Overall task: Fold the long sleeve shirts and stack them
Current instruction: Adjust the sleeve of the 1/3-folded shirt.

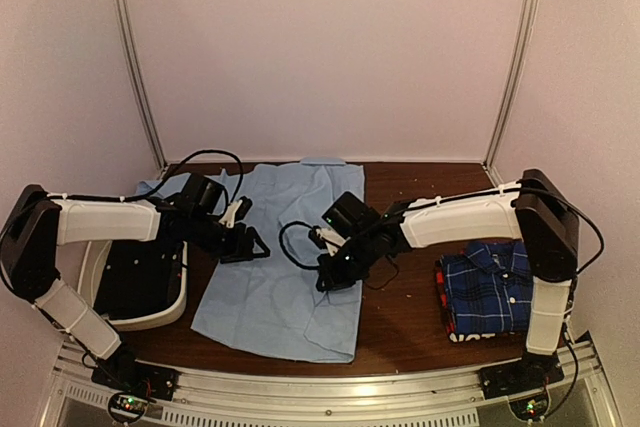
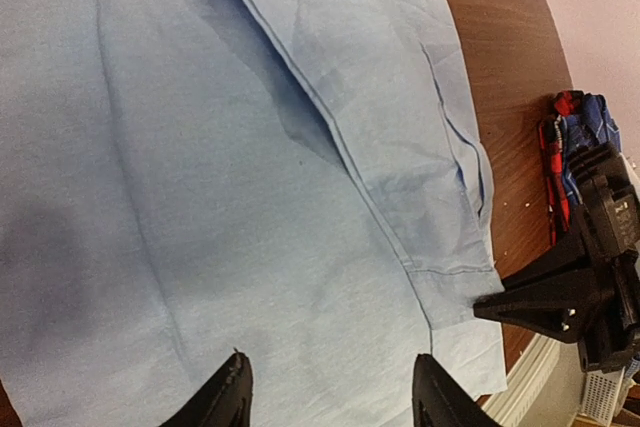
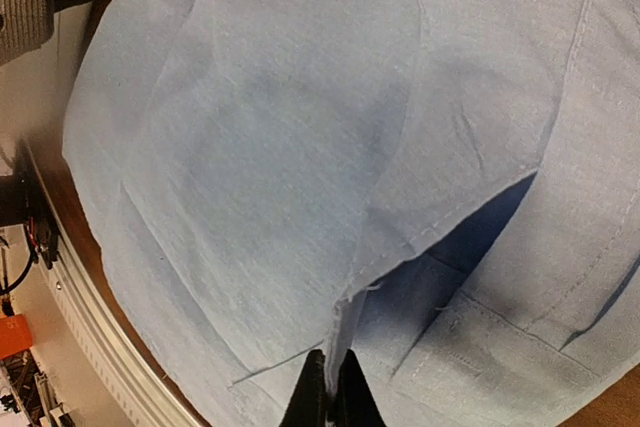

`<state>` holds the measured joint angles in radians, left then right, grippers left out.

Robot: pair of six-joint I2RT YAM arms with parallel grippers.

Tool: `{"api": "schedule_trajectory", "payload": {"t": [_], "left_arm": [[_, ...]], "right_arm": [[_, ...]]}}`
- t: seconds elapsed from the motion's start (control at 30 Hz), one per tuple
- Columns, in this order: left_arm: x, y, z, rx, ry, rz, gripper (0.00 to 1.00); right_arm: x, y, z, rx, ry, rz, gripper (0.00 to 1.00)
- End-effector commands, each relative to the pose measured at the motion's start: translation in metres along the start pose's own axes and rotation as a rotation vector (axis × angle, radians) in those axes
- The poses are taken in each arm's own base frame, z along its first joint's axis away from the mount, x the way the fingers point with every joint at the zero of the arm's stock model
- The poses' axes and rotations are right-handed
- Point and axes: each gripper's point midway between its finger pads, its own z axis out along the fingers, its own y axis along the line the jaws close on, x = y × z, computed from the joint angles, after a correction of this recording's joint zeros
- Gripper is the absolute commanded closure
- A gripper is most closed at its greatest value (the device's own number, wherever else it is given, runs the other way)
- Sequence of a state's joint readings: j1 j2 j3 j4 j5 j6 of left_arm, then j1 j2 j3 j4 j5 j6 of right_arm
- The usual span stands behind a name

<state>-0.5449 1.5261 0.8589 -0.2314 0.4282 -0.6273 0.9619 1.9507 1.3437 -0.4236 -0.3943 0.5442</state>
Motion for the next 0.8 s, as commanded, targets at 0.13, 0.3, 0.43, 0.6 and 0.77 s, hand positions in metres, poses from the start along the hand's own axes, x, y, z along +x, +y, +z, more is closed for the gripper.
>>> {"api": "schedule_trajectory", "payload": {"t": [0.13, 0.3, 0.43, 0.6, 0.77], "left_arm": [[-0.014, -0.015, -0.005, 0.046, -0.044, 0.034, 0.44], [-0.015, -0.014, 0.000, 0.047, -0.035, 0.032, 0.44], [-0.017, -0.016, 0.003, 0.054, -0.029, 0.031, 0.44], [-0.019, -0.021, 0.009, 0.066, -0.017, 0.041, 0.44], [-0.016, -0.027, 0.019, 0.072, 0.006, 0.056, 0.44]], "right_arm": [[0.036, 0.024, -0.020, -0.158, 0.122, 0.038, 1.00], [0.046, 0.024, -0.013, -0.185, 0.119, 0.087, 0.99], [0.029, 0.026, -0.015, -0.158, 0.057, 0.081, 0.75], [0.009, -0.003, -0.038, -0.008, -0.051, 0.076, 0.47], [0.016, -0.046, -0.055, 0.080, -0.094, 0.132, 0.45]]}}
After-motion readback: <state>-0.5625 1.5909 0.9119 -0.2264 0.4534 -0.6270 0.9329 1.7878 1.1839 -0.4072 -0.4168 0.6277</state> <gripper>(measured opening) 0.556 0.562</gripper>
